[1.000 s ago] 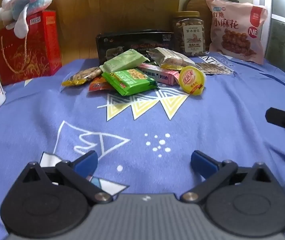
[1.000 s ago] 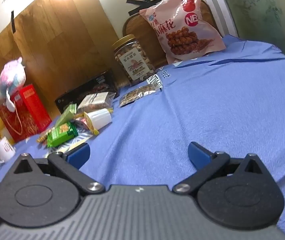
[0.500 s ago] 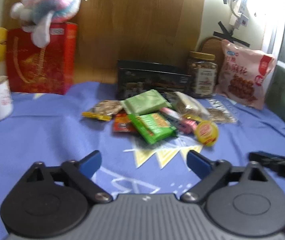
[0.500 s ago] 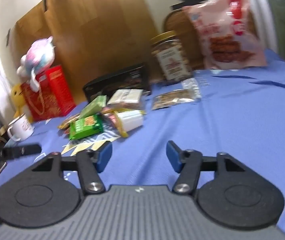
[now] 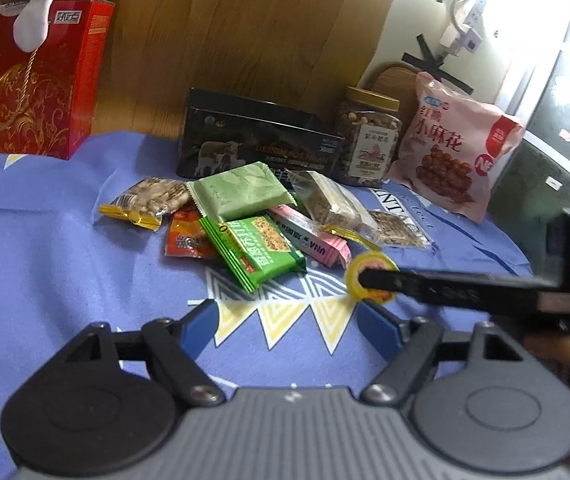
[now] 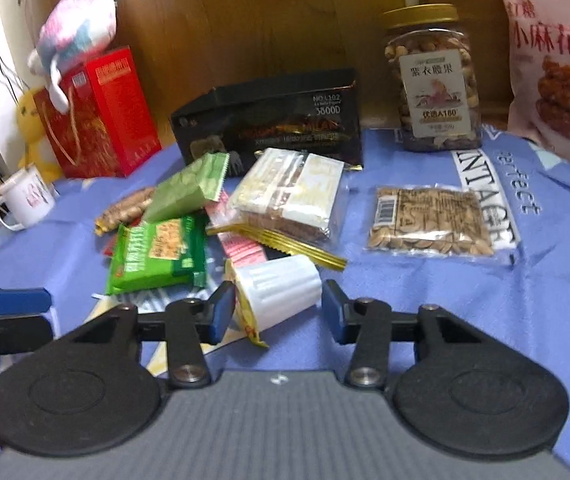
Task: Organize snacks
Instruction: 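Grasp the white jelly cup with yellow lid with the left gripper, then lift the jelly cup and carry it toward the black tin box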
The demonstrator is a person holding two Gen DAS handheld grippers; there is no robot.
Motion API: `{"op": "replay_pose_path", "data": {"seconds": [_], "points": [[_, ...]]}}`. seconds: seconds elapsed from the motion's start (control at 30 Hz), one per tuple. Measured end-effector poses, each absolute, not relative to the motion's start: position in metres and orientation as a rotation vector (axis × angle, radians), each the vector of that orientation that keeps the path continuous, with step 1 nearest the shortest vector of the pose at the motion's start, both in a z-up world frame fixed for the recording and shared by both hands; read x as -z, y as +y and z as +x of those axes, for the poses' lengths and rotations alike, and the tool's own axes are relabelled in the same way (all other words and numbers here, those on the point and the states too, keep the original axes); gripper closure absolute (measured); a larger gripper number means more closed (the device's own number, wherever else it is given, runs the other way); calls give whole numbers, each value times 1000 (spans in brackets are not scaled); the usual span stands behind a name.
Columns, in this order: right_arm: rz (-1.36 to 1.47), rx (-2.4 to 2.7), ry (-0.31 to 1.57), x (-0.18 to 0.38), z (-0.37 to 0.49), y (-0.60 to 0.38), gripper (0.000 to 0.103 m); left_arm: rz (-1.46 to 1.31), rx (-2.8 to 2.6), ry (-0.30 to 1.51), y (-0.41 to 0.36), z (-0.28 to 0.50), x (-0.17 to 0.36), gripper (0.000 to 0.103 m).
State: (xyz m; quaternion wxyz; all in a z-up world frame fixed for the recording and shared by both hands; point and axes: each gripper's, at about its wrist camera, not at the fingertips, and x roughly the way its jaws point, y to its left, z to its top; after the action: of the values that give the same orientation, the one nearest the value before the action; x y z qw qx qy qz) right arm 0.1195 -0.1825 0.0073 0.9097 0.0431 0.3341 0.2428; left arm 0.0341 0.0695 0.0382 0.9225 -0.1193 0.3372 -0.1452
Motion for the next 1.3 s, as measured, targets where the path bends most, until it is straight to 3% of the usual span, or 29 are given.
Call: {"op": "replay_pose_path", "data": {"seconds": [0.27, 0.4, 0.57, 0.67, 0.73, 0.83, 1.3], "points": [[107, -683, 696, 0, 41, -187, 52, -238, 482, 748, 46, 25, -37, 33], [69, -629, 655, 1, 14, -191, 39, -202, 506, 757, 32, 21, -40, 33], [56, -629, 644, 1, 12, -186, 39, -148, 561, 767, 11, 24, -40, 37], [40, -613, 634, 5, 9, -180, 39, -137, 592, 820, -2, 31, -26, 43], [32, -599, 620, 8, 6, -176, 50, -180, 635, 868, -5, 36, -18, 53], [4, -579, 597, 11, 5, -173, 55, -176, 627, 861, -9, 33, -16, 53], [33, -563, 555, 7, 2, -172, 55, -181, 593, 825, -9, 30, -25, 53]]}}
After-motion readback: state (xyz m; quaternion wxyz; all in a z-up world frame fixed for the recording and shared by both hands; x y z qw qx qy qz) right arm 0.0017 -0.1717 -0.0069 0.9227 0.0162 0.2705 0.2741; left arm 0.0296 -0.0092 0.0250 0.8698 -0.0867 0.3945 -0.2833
